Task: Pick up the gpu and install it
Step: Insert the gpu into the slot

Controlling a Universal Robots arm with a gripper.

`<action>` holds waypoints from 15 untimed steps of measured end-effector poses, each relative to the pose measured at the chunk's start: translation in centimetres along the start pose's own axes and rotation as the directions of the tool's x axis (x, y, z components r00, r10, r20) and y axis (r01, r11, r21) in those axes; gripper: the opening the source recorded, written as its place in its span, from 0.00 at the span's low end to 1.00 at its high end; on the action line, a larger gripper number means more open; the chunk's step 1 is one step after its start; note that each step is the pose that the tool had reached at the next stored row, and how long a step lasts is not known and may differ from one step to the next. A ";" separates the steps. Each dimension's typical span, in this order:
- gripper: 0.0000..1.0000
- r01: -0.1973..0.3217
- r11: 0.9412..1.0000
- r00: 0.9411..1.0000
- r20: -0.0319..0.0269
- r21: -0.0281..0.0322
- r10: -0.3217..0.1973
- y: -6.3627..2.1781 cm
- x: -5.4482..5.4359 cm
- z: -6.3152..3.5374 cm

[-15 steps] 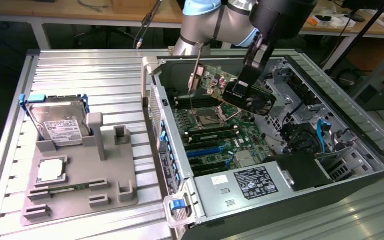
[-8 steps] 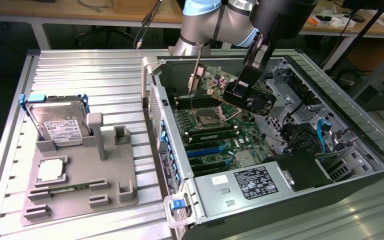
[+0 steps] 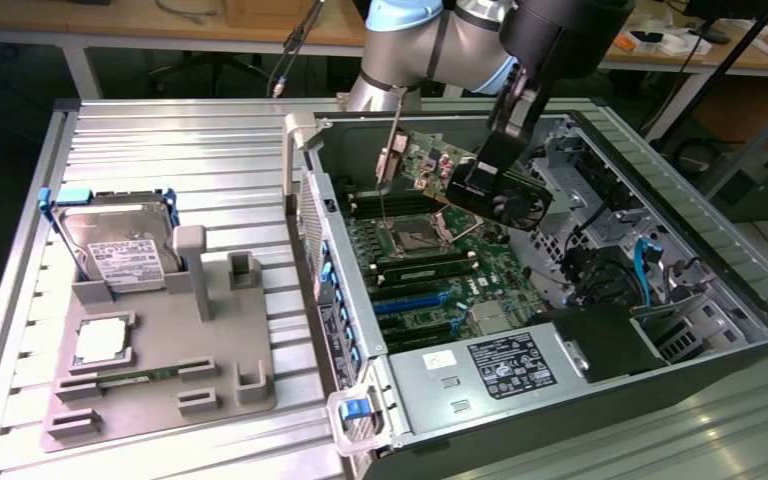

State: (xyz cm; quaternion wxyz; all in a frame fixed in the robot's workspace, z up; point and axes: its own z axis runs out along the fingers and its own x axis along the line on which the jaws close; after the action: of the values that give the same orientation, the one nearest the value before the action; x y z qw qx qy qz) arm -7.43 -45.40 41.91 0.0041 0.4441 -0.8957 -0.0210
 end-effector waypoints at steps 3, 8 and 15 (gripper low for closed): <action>0.27 0.004 1.000 1.000 0.000 0.000 -0.004 -0.02 0.0 0.00; 0.27 0.012 1.000 1.000 0.000 0.000 -0.012 -0.03 0.0 0.00; 0.27 0.023 1.000 1.000 -0.001 0.000 -0.023 -0.04 0.0 0.00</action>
State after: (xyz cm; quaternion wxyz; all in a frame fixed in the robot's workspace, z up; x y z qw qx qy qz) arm -7.38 -45.40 41.92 0.0044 0.4545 -0.8905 -0.0210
